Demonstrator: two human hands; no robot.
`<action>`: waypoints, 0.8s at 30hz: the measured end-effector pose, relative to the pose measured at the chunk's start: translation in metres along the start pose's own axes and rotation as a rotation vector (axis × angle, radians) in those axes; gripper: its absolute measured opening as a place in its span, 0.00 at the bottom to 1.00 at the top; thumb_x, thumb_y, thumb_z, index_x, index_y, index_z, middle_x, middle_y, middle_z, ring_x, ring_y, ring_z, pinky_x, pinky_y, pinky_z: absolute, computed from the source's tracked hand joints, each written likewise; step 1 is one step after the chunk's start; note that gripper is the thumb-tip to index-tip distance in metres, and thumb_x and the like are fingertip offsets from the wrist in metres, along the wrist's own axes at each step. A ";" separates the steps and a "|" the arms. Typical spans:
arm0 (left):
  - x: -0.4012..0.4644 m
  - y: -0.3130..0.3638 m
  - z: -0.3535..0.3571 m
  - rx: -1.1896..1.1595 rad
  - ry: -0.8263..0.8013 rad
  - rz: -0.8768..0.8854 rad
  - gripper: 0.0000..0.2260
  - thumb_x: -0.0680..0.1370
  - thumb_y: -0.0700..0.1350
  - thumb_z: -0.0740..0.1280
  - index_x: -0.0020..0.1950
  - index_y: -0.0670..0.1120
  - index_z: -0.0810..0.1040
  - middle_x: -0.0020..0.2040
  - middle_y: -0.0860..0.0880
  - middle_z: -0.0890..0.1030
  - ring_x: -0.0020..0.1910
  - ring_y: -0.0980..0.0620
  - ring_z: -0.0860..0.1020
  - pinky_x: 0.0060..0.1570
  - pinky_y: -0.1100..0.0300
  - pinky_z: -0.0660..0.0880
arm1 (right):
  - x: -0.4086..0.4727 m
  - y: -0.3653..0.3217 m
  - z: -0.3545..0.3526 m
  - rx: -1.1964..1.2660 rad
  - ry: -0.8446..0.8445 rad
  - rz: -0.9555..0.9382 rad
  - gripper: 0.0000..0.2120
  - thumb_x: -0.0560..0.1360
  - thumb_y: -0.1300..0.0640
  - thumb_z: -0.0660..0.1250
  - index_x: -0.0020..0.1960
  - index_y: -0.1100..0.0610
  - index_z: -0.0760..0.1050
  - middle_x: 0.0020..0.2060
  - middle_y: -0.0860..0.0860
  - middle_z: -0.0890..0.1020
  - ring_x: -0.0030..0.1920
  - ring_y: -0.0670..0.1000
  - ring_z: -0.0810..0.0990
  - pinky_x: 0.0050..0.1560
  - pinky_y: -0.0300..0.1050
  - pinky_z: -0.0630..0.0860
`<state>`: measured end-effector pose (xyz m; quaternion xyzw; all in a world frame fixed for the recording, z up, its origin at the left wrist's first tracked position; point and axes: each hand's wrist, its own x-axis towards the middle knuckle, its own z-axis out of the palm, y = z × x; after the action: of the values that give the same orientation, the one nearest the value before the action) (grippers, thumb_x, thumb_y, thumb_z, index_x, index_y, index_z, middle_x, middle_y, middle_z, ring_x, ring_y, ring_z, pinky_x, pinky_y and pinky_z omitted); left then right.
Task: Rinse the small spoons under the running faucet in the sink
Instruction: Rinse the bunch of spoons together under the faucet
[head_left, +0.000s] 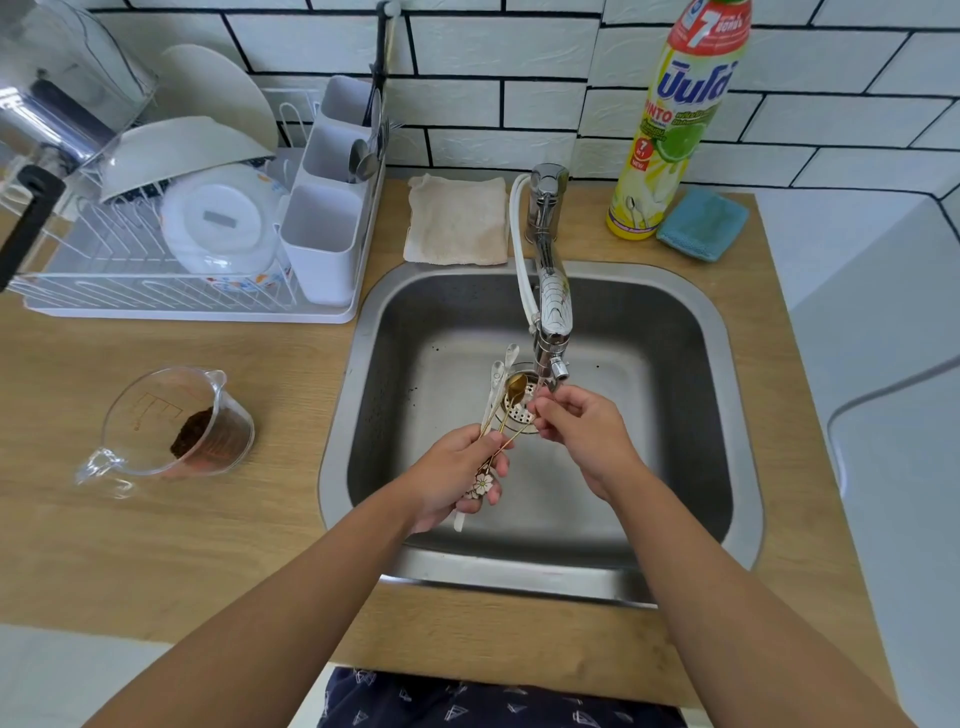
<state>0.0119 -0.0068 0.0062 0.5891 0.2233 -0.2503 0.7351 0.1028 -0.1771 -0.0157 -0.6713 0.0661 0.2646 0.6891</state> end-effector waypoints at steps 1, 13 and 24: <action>0.000 -0.001 0.000 0.009 -0.006 0.000 0.13 0.85 0.50 0.59 0.60 0.42 0.73 0.39 0.49 0.79 0.30 0.52 0.75 0.20 0.66 0.63 | 0.000 0.000 0.002 -0.051 0.031 -0.010 0.05 0.81 0.64 0.69 0.50 0.58 0.83 0.40 0.52 0.87 0.35 0.44 0.80 0.41 0.38 0.80; 0.001 0.005 0.002 0.035 -0.072 0.008 0.12 0.86 0.49 0.59 0.59 0.42 0.75 0.35 0.51 0.77 0.28 0.52 0.75 0.19 0.67 0.62 | 0.006 -0.007 0.007 -0.090 -0.010 -0.018 0.04 0.80 0.61 0.71 0.49 0.54 0.83 0.38 0.44 0.86 0.30 0.36 0.77 0.34 0.32 0.72; 0.002 0.001 0.004 0.048 -0.034 0.012 0.13 0.85 0.50 0.60 0.63 0.43 0.77 0.41 0.49 0.81 0.27 0.53 0.72 0.21 0.67 0.61 | 0.004 -0.005 0.007 -0.130 0.033 -0.012 0.14 0.84 0.56 0.64 0.44 0.51 0.84 0.36 0.45 0.87 0.28 0.40 0.74 0.34 0.37 0.73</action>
<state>0.0140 -0.0112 0.0063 0.6036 0.2010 -0.2610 0.7261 0.1065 -0.1696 -0.0121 -0.7192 0.0561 0.2533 0.6445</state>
